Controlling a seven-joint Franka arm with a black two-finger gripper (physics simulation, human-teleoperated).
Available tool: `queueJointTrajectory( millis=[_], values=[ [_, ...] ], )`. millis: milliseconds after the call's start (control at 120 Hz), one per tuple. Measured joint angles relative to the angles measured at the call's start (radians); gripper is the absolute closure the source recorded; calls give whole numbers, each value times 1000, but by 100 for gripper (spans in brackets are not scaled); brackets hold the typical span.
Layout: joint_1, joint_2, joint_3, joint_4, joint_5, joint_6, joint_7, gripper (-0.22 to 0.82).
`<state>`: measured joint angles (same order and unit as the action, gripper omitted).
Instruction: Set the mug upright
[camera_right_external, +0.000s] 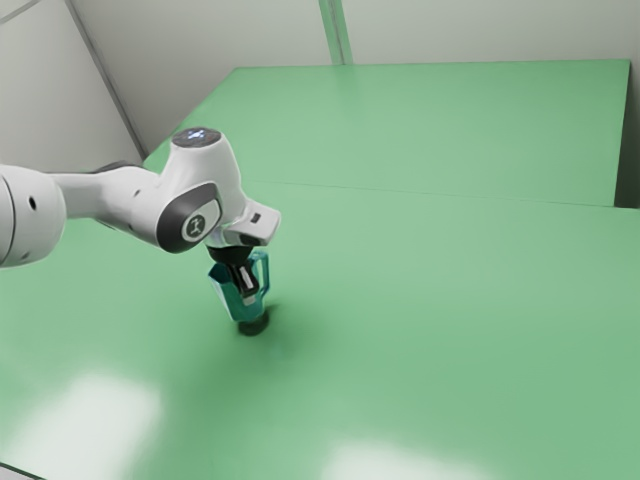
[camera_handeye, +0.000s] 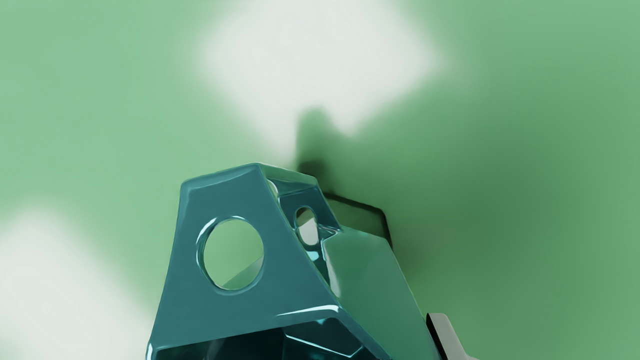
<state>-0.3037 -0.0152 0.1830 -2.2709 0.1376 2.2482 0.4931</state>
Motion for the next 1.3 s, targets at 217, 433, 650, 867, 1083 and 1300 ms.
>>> queueJointTrajectory(
  millis=[217, 433, 650, 867, 1083, 1300],
  values=[
    [-8, 1, -3, -53, 11, 75, -44, 78],
    [0, 1, -5, -87, 24, 128, -85, 78],
    [14, 0, -3, -90, 21, 146, -112, 68],
    [33, -2, -4, -90, 17, 150, -123, 51],
    [39, -17, -15, -88, 20, 150, -131, 35],
    [8, -60, -27, -72, 20, 142, -138, 27]
  ],
)
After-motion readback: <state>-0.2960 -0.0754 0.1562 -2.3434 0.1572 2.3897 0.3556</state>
